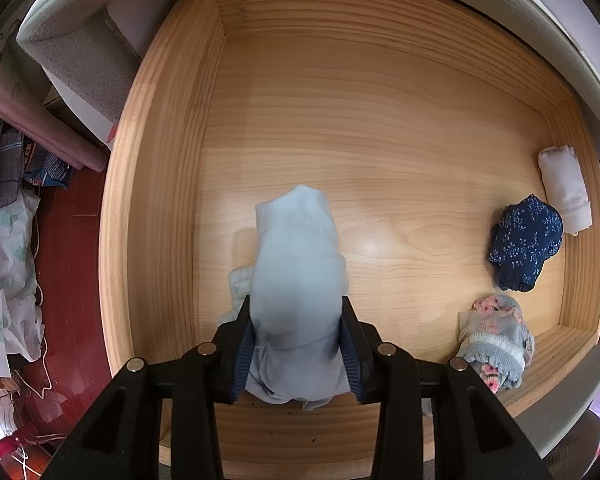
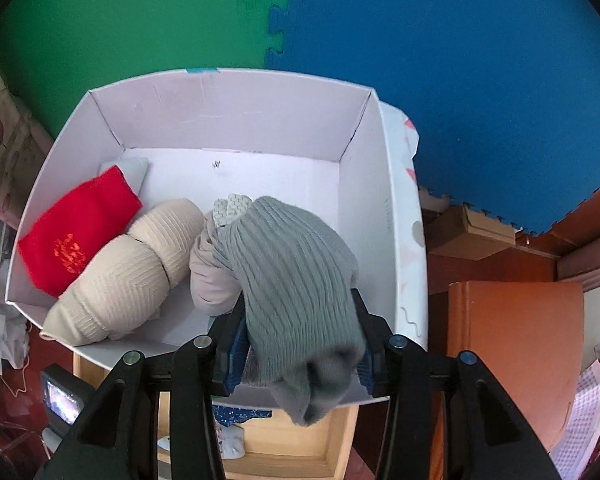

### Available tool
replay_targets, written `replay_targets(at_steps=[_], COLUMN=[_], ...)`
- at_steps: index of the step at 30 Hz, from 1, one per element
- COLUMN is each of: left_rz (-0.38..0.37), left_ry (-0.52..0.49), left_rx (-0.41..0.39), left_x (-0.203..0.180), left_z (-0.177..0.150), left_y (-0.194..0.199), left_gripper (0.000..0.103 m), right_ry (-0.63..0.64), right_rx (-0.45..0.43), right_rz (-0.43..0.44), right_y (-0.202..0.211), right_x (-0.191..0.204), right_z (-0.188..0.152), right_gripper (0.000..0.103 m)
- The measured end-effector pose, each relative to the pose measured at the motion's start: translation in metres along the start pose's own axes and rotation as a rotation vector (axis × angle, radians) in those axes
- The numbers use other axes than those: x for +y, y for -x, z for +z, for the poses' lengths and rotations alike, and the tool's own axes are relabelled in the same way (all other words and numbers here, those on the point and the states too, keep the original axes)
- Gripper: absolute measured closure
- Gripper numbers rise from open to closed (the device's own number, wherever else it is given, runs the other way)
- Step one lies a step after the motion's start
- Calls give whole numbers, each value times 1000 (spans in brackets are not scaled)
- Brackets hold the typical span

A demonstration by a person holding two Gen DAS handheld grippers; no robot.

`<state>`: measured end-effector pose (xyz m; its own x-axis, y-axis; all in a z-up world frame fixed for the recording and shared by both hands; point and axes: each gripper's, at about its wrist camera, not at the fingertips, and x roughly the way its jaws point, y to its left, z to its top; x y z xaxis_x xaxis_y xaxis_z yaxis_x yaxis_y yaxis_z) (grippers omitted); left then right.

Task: Take underwear out of drawer
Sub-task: 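Lower the grey sock into the box and open the right gripper, then move the right gripper into the drawer and close on the navy floral garment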

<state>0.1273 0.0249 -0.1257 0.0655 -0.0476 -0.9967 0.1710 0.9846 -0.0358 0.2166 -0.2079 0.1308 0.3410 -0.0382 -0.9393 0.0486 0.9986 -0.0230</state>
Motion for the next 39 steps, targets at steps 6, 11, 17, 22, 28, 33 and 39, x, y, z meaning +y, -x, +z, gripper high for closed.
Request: replay_targets(at_steps=[6, 11, 17, 22, 28, 33, 39], left_rz=[1, 6, 1, -5, -7, 2, 9], left_ry=[-1, -7, 4, 13, 19, 16, 17], left_rx=[0, -5, -6, -9, -16, -22, -28], left_x=[0, -1, -1, 1, 4, 2, -1], left_z=[0, -1, -1, -1, -2, -4, -5], left_y=[0, 0, 0, 1, 3, 4, 6], left_gripper=[65, 65, 65, 65, 65, 65, 65], right_ry=[21, 16, 14, 14, -34, -79, -61], right_rx=[-5, -83, -155, -142, 10, 108, 114], right_rz=[17, 60, 119, 112, 117, 137, 141], right_y=[-2, 31, 67, 52, -29, -78, -88], right_x=[7, 7, 5, 1, -3, -4, 2], right_z=[-4, -11, -54, -117, -188, -220, -225], right_gripper=[32, 21, 14, 12, 12, 12, 12])
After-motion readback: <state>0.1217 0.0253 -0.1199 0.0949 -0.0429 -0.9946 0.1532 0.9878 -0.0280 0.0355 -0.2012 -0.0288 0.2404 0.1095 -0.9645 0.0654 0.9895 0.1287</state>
